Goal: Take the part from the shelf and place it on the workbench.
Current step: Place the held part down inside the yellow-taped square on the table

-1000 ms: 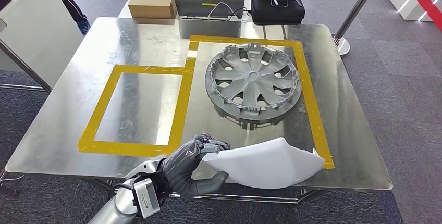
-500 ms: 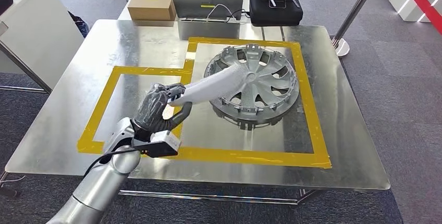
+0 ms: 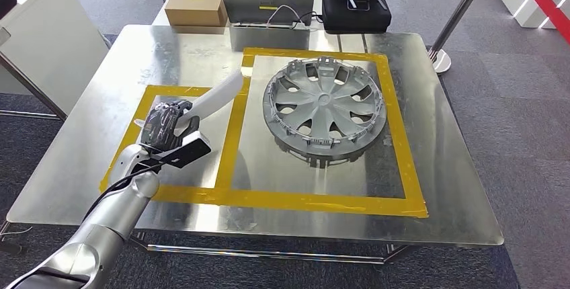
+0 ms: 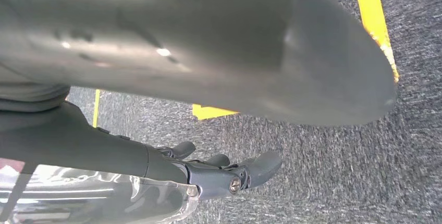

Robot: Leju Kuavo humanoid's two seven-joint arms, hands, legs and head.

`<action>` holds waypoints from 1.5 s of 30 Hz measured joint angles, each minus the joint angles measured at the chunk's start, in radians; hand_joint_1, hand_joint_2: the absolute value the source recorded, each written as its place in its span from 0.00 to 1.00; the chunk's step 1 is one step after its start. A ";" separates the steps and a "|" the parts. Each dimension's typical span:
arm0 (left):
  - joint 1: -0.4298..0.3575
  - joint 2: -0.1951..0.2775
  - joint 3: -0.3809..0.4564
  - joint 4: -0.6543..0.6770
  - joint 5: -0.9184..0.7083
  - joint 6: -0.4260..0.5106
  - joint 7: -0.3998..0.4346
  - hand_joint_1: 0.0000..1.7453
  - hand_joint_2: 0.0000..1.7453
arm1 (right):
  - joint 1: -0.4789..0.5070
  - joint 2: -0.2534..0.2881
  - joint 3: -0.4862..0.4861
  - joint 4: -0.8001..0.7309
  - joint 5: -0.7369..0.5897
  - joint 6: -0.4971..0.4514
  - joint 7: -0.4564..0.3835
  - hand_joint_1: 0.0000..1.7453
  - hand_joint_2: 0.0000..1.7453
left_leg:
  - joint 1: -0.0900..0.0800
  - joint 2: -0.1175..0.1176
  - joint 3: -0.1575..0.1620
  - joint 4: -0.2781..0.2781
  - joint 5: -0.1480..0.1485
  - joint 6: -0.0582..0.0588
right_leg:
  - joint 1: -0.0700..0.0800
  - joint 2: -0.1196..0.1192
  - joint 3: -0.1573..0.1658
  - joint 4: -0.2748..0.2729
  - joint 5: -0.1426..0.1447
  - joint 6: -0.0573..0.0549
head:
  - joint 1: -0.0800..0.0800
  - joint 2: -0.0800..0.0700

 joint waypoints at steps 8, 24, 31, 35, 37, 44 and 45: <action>-0.019 0.004 0.006 0.171 -0.157 0.104 0.072 1.00 1.00 | 0.000 -0.001 0.000 0.000 0.004 0.000 -0.010 0.00 0.00 | 0.000 0.000 0.000 0.000 0.000 0.000 | 0.000 0.000 0.000 0.000 0.000 0.000 | 0.000 0.000; -0.031 0.015 0.005 0.284 -0.370 0.217 0.203 0.25 1.00 | 0.001 -0.001 0.001 0.000 0.007 -0.001 -0.015 0.00 0.00 | 0.000 0.000 0.000 0.000 0.000 0.000 | 0.000 0.000 0.000 0.000 0.000 0.000 | 0.000 0.000; -0.029 0.023 0.054 0.256 -0.392 0.220 0.215 0.00 1.00 | 0.001 -0.001 0.001 0.000 0.007 -0.003 -0.018 0.00 0.00 | 0.000 0.000 0.000 0.000 0.000 0.000 | 0.000 0.000 0.000 0.000 0.000 0.000 | 0.000 0.000; -0.024 0.023 0.090 0.241 -0.379 0.220 0.194 0.00 0.00 | 0.001 -0.001 0.001 0.000 0.007 -0.009 -0.018 0.00 0.00 | 0.000 0.000 0.000 0.000 0.000 0.000 | 0.000 0.000 0.000 0.000 0.000 0.000 | 0.000 0.000; -0.021 0.022 0.109 0.235 -0.346 0.220 0.162 0.00 0.00 | 0.001 0.000 0.001 0.000 0.006 -0.010 -0.018 0.00 0.00 | 0.000 0.000 0.000 0.000 0.000 0.000 | 0.000 0.000 0.000 0.000 0.000 0.000 | 0.000 0.000; 0.017 -0.006 0.206 0.159 0.019 0.164 -0.065 0.00 0.00 | 0.001 0.000 0.001 0.000 0.000 -0.010 -0.020 0.00 0.00 | 0.000 0.000 0.000 0.000 0.000 0.000 | 0.000 0.000 0.000 0.000 0.000 0.000 | 0.000 0.000; 0.029 -0.011 0.220 0.131 0.081 0.143 -0.093 0.00 0.00 | 0.001 0.000 0.001 0.000 0.000 -0.011 -0.020 0.00 0.00 | 0.000 0.000 0.000 0.000 0.000 0.000 | 0.000 0.000 0.000 0.000 0.000 0.000 | 0.000 0.000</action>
